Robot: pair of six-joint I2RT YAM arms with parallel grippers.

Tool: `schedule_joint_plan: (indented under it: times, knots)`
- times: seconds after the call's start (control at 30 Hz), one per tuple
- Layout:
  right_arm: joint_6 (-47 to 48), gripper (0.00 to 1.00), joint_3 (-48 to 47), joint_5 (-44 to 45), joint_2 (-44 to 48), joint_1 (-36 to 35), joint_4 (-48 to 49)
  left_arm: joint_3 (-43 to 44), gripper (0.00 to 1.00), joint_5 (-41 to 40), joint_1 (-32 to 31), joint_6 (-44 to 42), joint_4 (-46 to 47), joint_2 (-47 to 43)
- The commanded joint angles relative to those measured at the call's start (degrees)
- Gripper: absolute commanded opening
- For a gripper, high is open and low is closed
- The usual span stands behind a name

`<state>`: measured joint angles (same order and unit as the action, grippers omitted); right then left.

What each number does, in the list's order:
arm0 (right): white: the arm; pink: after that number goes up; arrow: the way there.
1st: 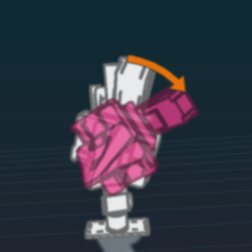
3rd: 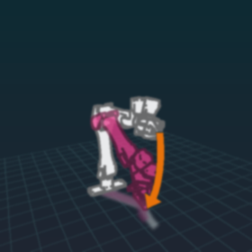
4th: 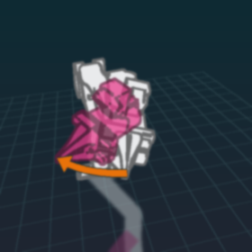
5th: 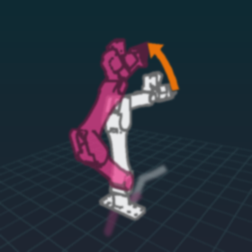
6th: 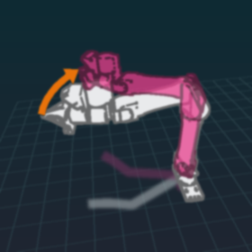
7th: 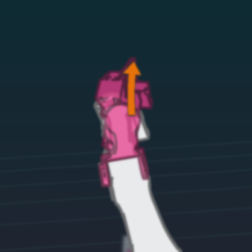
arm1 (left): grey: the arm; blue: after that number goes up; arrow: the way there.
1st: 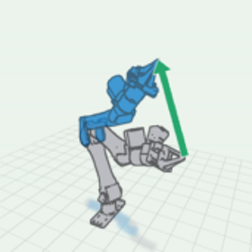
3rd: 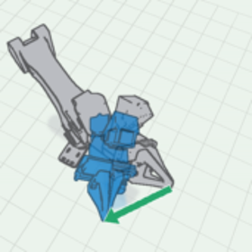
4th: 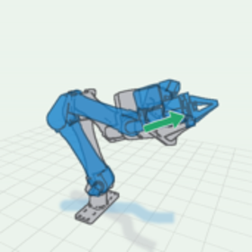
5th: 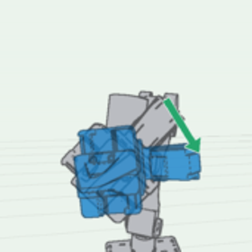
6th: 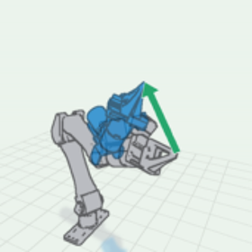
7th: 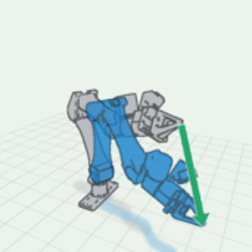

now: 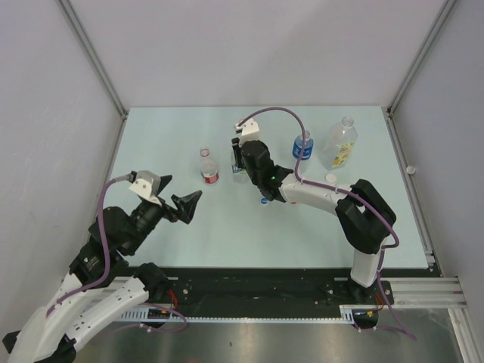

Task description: Unscrew the bottle caps

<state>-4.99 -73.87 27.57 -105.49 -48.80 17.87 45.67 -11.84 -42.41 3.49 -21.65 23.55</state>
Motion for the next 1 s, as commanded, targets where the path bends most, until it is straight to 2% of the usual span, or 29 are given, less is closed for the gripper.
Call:
schedule_joint_plan:
  times: [0.0,0.17,0.47,0.77,0.87,0.97]
  knots:
    - [-1.42,0.41,-2.51,0.29,0.2,-0.25,-0.9,-0.67,1.0,0.32,0.05,0.21,1.17,-0.08]
    - [-1.42,0.54,-2.51,0.9,0.9,-0.42,-0.91,-0.58,1.0,0.41,0.05,0.21,1.17,-0.08]
    - [-1.07,0.69,-4.09,3.01,5.91,-0.25,-2.4,-0.32,1.0,0.06,0.05,0.12,1.43,0.35]
    - [-0.72,0.71,-4.36,5.37,18.11,1.16,-7.49,0.38,1.0,0.15,0.05,0.56,1.87,0.97]
    - [-3.95,0.71,-4.27,6.7,24.95,4.49,-12.67,0.21,1.0,0.41,0.05,1.08,1.79,1.41]
    - [-8.61,0.72,-4.09,6.8,31.72,11.25,-23.53,-0.49,1.0,1.02,0.05,1.87,2.75,2.02]
